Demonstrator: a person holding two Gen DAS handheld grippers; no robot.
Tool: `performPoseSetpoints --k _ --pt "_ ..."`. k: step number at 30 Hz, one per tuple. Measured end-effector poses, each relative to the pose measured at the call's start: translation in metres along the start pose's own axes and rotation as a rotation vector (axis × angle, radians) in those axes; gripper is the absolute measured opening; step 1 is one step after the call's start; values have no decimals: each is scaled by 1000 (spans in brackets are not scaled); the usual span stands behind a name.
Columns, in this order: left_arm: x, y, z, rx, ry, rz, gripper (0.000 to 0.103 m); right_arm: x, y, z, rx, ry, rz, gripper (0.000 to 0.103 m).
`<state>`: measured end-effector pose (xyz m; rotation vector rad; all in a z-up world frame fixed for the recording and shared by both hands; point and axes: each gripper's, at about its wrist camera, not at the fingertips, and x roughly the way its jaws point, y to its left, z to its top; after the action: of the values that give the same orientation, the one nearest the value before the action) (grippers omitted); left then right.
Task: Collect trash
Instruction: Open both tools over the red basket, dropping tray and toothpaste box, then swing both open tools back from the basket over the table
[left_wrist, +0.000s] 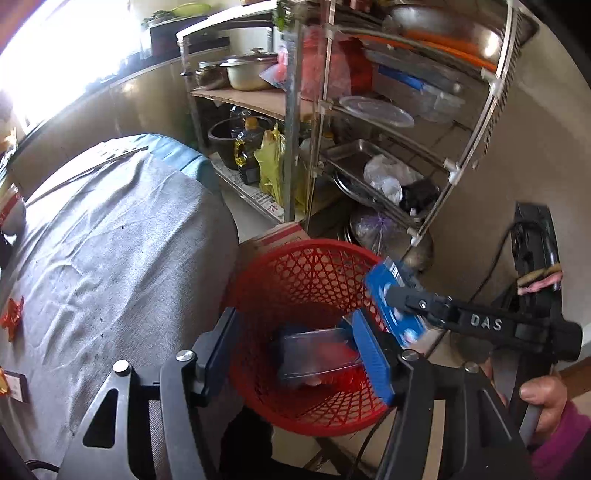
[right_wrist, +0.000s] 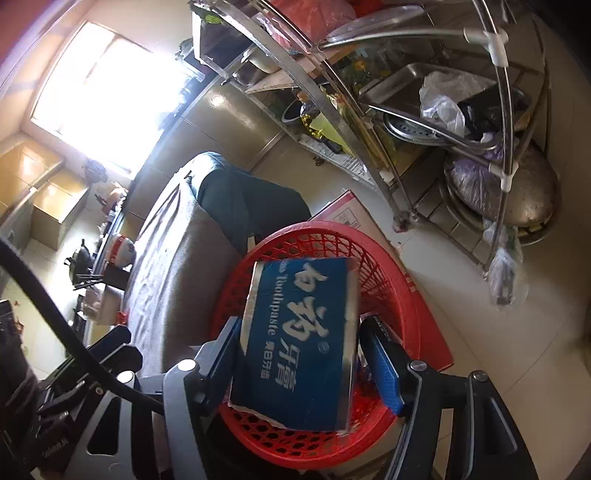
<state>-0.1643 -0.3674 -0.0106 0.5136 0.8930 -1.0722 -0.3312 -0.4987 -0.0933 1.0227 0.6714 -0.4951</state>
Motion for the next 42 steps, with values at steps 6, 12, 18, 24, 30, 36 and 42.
performPoseSetpoints --k 6,12,18,24,30,36,42 --pt "-9 29 -8 -82 -6 19 64 -4 5 0 -8 -19 -8 69" --pt "-22 58 -32 -144 8 93 65 1 18 -4 -36 -12 -7 69" --pt "-47 79 -51 -154 -9 241 65 7 39 -11 -82 6 2 69" --pt "-79 106 -64 -211 -50 344 68 11 68 -20 -166 15 5 69" --pt "-101 129 -76 -262 -73 419 69 20 96 -32 -234 43 15 69" --pt "-113 150 -94 -326 -79 445 69 27 124 -45 -292 71 30 69" --pt "-123 170 -114 -393 -78 465 69 31 168 -62 -382 85 65 69"
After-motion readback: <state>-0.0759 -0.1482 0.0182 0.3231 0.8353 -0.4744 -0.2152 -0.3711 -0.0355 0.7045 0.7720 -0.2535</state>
